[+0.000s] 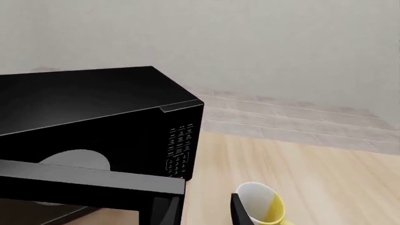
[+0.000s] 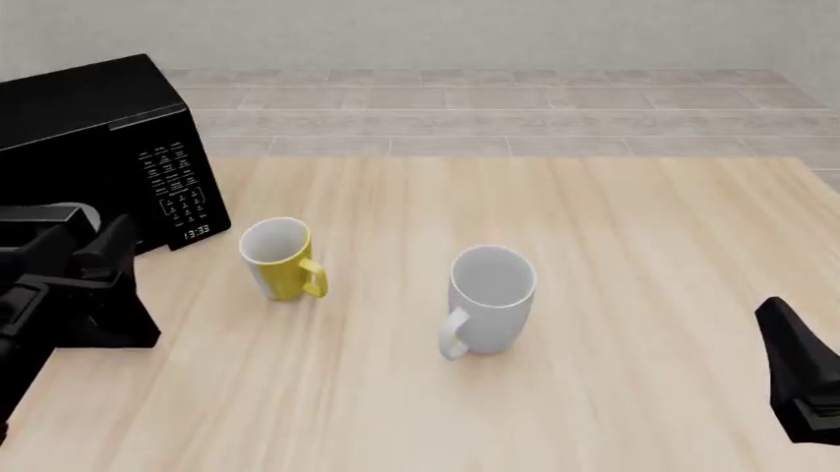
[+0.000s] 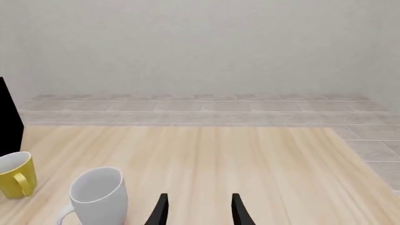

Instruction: Close the microwave.

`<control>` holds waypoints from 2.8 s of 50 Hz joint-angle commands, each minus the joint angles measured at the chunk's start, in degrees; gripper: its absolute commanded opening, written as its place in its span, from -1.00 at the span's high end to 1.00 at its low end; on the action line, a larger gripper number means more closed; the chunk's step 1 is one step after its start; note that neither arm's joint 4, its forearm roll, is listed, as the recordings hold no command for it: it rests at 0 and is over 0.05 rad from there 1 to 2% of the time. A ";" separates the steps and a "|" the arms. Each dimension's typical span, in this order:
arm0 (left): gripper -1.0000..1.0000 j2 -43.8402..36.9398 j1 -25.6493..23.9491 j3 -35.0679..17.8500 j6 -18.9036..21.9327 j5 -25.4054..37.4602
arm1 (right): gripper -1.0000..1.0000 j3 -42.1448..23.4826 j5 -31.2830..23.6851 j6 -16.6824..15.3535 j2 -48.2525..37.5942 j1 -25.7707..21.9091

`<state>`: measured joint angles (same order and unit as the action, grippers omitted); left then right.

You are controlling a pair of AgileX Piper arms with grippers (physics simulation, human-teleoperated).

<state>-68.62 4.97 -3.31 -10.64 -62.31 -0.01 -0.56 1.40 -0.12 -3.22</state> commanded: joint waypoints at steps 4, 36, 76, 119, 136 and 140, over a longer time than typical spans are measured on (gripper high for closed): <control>-1.00 -5.85 2.56 -0.73 0.94 7.98 | -1.00 0.00 0.10 0.01 -0.03 -0.17; -1.00 -11.53 2.86 -4.13 -0.11 6.41 | -1.00 0.00 0.12 0.13 0.05 0.40; -1.00 -14.32 3.41 -6.89 -0.60 7.08 | -1.00 0.00 0.07 0.74 0.08 0.72; -1.00 -13.50 2.83 -10.13 -1.09 11.77 | -1.00 0.00 0.58 1.14 0.10 1.00; -1.00 -14.90 2.72 -12.18 -1.28 13.04 | -1.00 0.00 0.48 1.14 0.10 1.32; -1.00 -15.71 2.68 -12.31 -1.28 12.55 | -1.00 0.00 0.41 1.15 0.10 1.49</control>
<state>-78.59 4.55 -16.38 -13.92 -55.52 -0.01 -0.07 2.55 -0.02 -1.92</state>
